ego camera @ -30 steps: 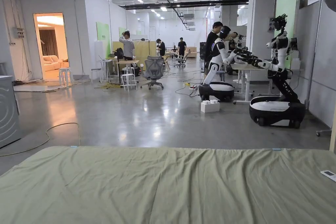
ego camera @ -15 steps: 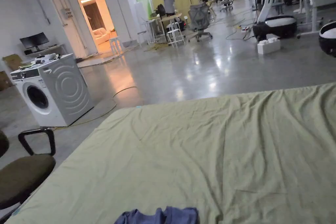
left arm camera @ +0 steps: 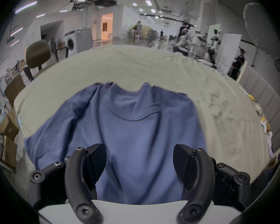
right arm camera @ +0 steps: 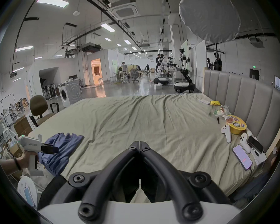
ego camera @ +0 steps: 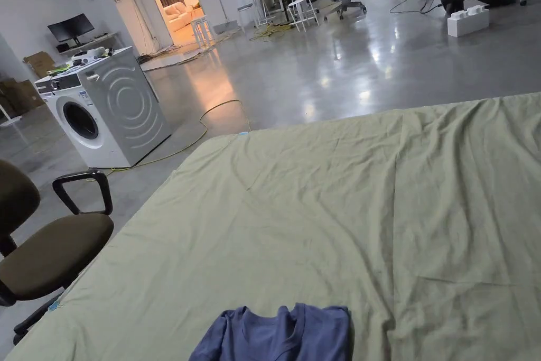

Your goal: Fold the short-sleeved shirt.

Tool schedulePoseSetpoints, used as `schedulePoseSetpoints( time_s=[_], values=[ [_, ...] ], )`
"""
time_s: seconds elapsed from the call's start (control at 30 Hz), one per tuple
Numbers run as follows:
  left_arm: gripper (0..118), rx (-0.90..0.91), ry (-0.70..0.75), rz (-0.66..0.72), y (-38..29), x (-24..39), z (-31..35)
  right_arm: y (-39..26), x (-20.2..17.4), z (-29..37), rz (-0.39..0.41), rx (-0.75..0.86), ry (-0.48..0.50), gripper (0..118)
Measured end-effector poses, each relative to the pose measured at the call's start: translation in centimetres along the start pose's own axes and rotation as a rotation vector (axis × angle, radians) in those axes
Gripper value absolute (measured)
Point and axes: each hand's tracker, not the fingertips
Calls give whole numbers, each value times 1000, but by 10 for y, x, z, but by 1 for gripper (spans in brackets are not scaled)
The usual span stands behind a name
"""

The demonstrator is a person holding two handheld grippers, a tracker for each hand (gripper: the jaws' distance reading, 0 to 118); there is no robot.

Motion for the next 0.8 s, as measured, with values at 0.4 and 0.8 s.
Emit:
schedulePoseSetpoints(
  time_s=[0.4, 0.8],
  values=[
    [65, -51, 41, -142, 4, 12, -19, -23, -13, -3, 2, -108, 39, 0],
    [6, 154, -88, 252, 66, -16, 34, -29, 8, 34, 24, -83, 25, 0]
  ],
)
